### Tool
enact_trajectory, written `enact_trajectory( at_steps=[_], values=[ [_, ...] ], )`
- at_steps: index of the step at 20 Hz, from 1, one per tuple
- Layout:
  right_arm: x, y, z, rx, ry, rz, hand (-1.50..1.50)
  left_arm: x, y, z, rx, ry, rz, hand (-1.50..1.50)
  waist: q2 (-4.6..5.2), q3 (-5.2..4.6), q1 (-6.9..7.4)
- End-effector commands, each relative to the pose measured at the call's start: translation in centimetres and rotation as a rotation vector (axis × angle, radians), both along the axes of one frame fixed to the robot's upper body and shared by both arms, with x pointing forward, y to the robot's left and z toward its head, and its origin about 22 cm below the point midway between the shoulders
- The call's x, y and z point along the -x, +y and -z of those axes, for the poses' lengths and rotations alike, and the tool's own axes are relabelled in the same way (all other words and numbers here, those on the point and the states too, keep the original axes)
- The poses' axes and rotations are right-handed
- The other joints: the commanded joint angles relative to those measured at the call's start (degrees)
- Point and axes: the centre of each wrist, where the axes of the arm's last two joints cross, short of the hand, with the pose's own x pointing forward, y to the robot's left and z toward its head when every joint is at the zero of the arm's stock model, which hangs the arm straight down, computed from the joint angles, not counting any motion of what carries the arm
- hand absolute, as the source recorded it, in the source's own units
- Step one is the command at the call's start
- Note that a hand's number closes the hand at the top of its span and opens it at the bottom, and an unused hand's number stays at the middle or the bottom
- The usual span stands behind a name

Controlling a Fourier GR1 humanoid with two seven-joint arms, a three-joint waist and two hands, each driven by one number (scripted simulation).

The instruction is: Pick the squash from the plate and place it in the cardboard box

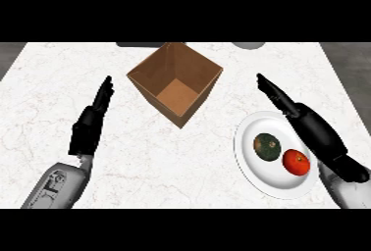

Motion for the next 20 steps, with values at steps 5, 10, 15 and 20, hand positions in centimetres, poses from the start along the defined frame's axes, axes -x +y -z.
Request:
enact_trajectory(
  at_steps=[5,10,15,20],
  values=[
    [-1.1,-9.9,-9.0,-0.21,-0.249,-0.014,-1.5,-0.1,2.9,-4.6,-0.133,-0.119,0.161,0.0,-0.07,2.36,-0.27],
    [-0.8,-18.9,-5.9,0.014,-0.208,0.061,-1.5,-0.1,4.5,-3.8,-0.104,-0.082,0.263,0.0,1.09,2.25,0.86],
    [-1.7,-19.8,-5.6,0.201,-0.388,-0.079,-1.5,0.1,3.6,-3.7,-0.11,-0.093,0.288,0.0,1.37,2.31,2.14],
    [-1.5,-19.7,-4.9,0.366,-0.455,-0.162,-1.5,0.5,4.6,-4.6,-0.112,-0.098,0.285,0.0,0.92,2.22,1.74]
  ],
)
